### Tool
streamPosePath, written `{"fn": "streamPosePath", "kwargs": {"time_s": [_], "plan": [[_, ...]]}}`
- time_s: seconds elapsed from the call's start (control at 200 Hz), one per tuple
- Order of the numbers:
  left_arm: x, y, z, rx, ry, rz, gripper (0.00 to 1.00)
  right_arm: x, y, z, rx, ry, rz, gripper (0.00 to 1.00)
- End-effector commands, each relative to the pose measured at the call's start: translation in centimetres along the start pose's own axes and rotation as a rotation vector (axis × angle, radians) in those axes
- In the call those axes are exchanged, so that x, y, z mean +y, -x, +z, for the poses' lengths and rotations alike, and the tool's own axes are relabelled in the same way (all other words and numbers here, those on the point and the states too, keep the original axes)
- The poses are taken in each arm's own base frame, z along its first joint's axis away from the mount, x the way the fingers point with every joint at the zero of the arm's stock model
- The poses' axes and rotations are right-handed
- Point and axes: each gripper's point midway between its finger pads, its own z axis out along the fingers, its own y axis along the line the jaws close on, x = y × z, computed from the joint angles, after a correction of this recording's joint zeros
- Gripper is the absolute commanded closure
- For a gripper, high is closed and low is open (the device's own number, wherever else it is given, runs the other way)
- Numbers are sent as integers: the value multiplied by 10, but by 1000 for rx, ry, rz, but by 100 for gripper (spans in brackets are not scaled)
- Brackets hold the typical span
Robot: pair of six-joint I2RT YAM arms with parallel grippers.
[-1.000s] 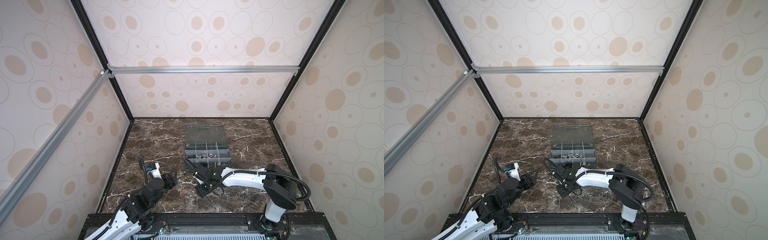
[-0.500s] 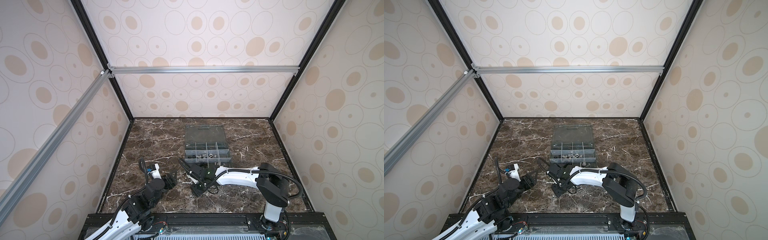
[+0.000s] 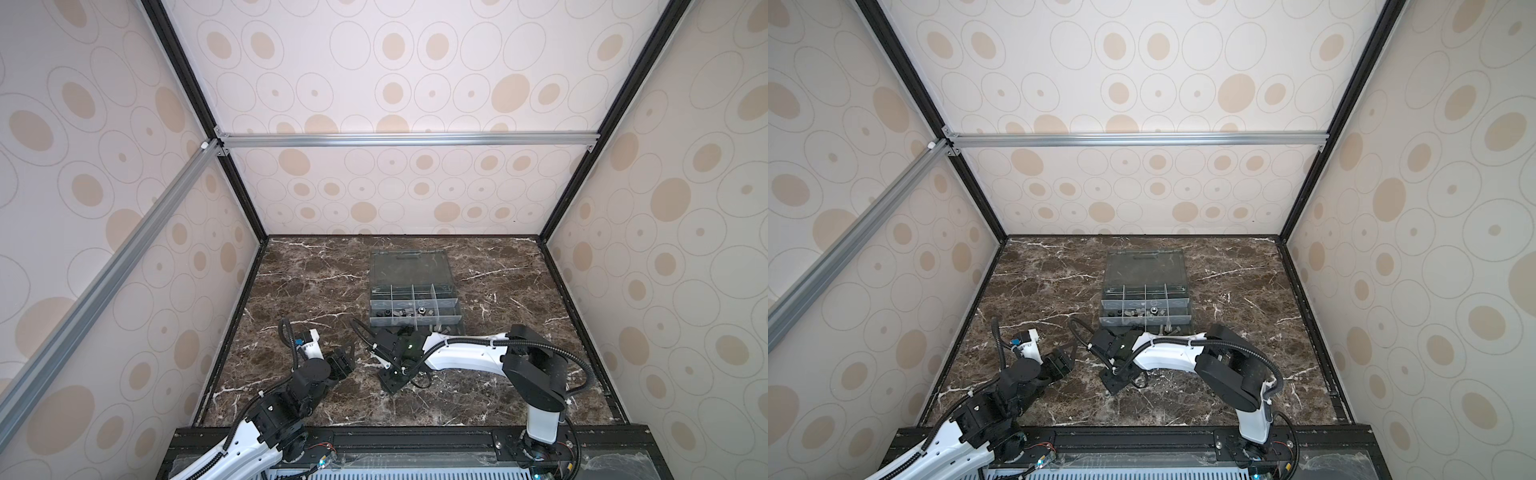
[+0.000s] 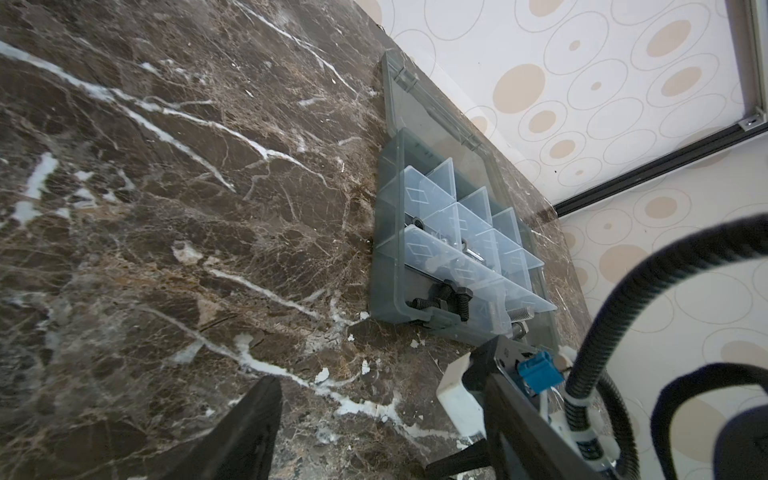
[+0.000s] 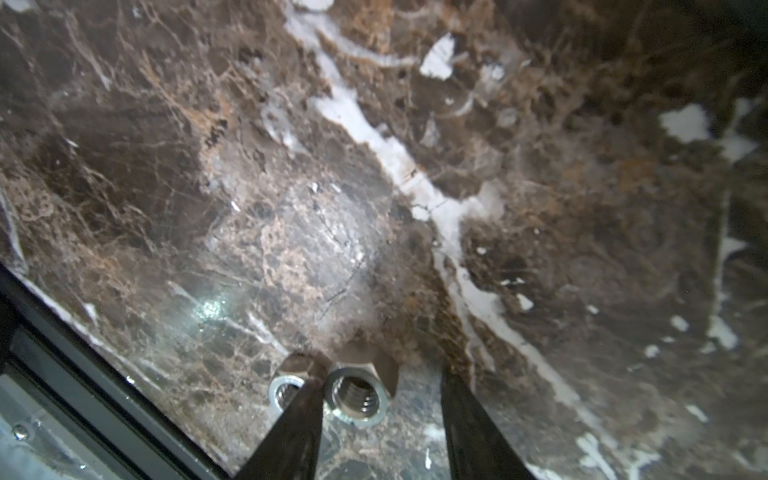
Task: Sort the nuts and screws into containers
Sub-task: 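Lower the right gripper and close it on a silver hex nut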
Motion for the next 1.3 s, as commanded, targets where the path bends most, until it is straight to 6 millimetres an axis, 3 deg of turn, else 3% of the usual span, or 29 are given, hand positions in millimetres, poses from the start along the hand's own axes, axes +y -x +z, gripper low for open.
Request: {"fn": "streamPosePath", "kwargs": {"time_s": [0.0,0.22,0.62,1.095,1.295], "plan": [[-2,4,-1,-17,-9,-31,23,-10,-3,1,12,-73,6,52],[-1,3,0,-14,-9,-32,23,-17,-3,-3,5,-111,8,53],[0,1,0,-8,-13,-37,22,-12,-4,7,28,-102,-6,54],[0,1,0,-12,-13,-40,22,-15,-9,16,61,-148,-42,69],[0,1,0,-13,-14,-42,22,-22,-16,13,69,-199,-61,62]]}}
